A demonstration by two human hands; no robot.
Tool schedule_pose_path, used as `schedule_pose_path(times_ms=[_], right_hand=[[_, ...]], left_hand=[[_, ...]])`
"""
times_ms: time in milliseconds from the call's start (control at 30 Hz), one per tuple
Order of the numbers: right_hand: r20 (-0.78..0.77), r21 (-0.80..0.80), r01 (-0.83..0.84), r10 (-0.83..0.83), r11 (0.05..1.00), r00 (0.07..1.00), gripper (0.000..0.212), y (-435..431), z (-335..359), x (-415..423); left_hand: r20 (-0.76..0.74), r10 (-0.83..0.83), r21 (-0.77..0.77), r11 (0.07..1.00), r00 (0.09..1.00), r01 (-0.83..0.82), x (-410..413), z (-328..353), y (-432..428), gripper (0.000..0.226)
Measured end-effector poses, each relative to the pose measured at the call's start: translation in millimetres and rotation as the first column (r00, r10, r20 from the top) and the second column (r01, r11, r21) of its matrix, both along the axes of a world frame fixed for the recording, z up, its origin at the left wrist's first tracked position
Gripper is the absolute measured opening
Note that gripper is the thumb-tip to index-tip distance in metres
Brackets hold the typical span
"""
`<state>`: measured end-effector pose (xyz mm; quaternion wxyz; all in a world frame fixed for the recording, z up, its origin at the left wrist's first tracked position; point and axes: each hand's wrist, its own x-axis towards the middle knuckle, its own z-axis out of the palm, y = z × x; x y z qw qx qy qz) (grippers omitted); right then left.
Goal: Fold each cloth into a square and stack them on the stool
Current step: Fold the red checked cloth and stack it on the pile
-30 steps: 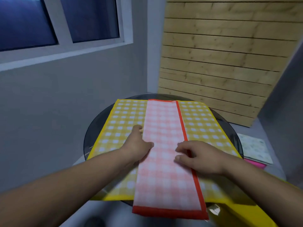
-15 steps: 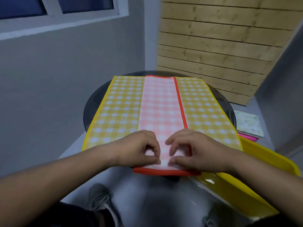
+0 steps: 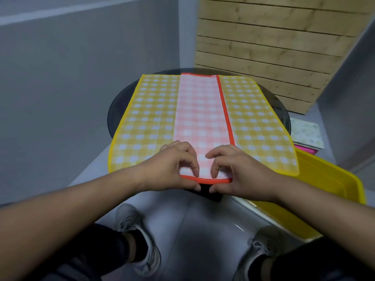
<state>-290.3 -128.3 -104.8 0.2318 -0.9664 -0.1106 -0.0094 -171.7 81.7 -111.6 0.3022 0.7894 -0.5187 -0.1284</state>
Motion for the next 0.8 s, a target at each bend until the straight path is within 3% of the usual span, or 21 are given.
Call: schedule_pose_path(times_ms=[267,633,700,800], right_hand=[[0.044,0.065,0.005,-0.008,0.998,0.999,0.018,0,5,0],[0.116,0.088,0.001,-0.011,0.996,0.993,0.007,-1,12,5],[0.122,0.092,0.014,-0.025,0.996,0.992,0.009,-2,16,6],[0.126,0.114,0.031,-0.046,0.993,0.991,0.011,-2,26,9]], left_hand=[[-0.172,0.002,-0.078,0.997,0.985,-0.016,0,11,-4,0.013],[-0.304,0.099,-0.060,0.991,0.948,-0.123,5,30,-6,0.016],[-0.293,0.091,-0.058,0.992,0.952,-0.112,7,33,-6,0.013],[-0.165,0.045,-0.044,0.998,0.985,-0.053,11,40,-5,0.012]])
